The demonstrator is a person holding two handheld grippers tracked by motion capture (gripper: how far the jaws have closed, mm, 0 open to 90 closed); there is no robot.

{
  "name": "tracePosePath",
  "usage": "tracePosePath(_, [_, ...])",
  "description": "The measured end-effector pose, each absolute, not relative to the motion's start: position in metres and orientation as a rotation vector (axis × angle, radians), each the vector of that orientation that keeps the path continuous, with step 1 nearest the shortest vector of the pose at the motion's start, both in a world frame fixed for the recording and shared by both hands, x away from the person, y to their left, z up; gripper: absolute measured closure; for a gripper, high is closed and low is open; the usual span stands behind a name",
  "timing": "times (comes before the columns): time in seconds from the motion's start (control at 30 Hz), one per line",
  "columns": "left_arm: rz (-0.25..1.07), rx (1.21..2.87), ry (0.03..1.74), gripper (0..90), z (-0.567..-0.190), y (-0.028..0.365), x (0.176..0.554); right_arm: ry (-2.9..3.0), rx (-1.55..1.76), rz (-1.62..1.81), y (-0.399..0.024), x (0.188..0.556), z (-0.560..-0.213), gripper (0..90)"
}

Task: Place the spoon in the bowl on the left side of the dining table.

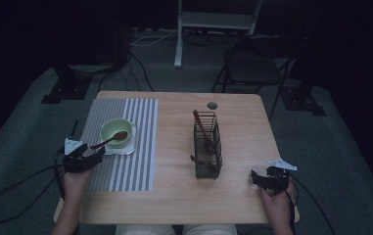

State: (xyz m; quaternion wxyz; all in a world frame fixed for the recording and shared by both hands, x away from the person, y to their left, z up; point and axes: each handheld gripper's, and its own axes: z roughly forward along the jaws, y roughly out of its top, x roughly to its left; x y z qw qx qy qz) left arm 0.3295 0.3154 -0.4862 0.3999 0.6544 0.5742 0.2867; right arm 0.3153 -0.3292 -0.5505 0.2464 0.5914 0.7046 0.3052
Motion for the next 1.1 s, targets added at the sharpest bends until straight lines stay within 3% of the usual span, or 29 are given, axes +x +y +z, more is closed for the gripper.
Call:
tracePosePath(0.13, [0.677, 1.689, 1.459, 9.4, -0.489, 0.316, 0.327, 1.922, 1.613, 0.832, -0.329, 0.315, -0.551, 12.5])
tracePosePath(0.2, [0.665, 1.699, 1.459, 9.3, -0.492, 0.316, 0.325, 1.921, 1.615, 0.833, -0.329, 0.315, -0.55, 12.5])
tracePosePath(0.27, [0.666, 1.71, 1.465, 1.2, -0.495, 0.316, 0.324, 1.922, 1.614, 0.832, -0.329, 0.315, -0.55, 12.5])
tracePosePath(0.47, [0.628, 1.717, 1.446, 1.2, -0.501, 0.316, 0.314, 1.921, 1.614, 0.833, -0.329, 0.315, -0.55, 12.5])
tracePosePath(1.1, [0.693, 1.717, 1.41, 1.3, -0.523, 0.318, 0.27, 1.922, 1.614, 0.833, -0.329, 0.315, -0.55, 12.5])
